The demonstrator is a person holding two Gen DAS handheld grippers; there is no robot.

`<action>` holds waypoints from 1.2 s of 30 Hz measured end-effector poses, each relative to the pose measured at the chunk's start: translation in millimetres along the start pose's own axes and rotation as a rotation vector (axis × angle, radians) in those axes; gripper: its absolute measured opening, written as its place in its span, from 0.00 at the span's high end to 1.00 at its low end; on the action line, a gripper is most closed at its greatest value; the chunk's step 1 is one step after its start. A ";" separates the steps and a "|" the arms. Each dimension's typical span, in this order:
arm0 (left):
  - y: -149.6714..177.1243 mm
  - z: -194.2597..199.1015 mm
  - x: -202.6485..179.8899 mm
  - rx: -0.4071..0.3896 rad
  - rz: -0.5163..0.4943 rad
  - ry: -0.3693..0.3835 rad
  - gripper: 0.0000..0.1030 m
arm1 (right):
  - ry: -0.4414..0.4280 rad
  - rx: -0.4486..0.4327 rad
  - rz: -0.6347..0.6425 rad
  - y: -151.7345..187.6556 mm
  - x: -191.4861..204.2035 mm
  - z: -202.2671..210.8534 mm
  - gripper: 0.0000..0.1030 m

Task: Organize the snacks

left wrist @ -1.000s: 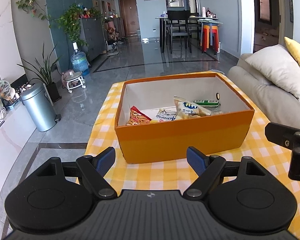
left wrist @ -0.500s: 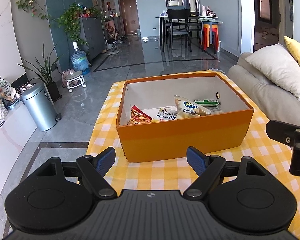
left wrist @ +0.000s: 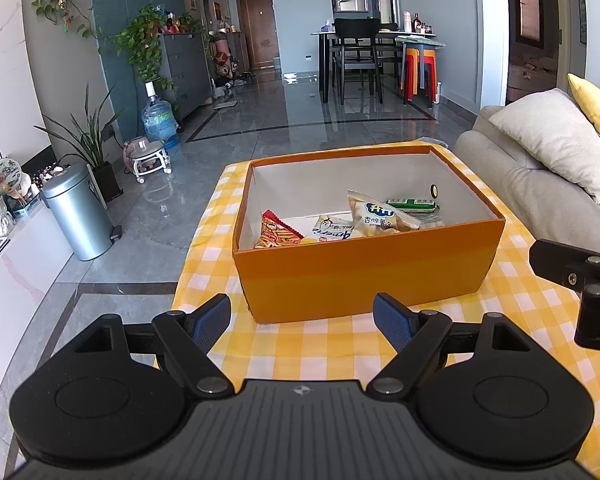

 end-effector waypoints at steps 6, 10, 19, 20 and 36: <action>-0.1 0.2 0.0 0.001 0.000 0.000 0.08 | 0.001 0.001 -0.005 0.0 -0.2 0.7 0.04; -0.3 0.3 0.1 0.000 0.000 -0.001 0.08 | 0.001 0.000 -0.006 0.1 -0.2 1.0 0.04; -0.2 0.8 0.5 0.002 0.000 -0.002 0.08 | 0.002 -0.002 -0.007 0.0 -0.5 0.9 0.04; -0.3 1.0 0.5 0.002 0.001 -0.001 0.08 | 0.002 -0.003 -0.007 0.2 -0.5 0.9 0.04; 1.3 4.6 -0.4 -0.007 -0.012 -0.006 0.08 | -0.001 0.000 -0.009 -0.7 0.2 2.1 0.04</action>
Point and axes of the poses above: each gripper's, at about its wrist camera, not at the fingertips, and z roughly against the way its jaws point, x to its left, y to its underside, the point moved 5 cm from there along -z, roughly the way its jaws point, and after that the axes turned 3 degrees about y, right-handed, at the moved point
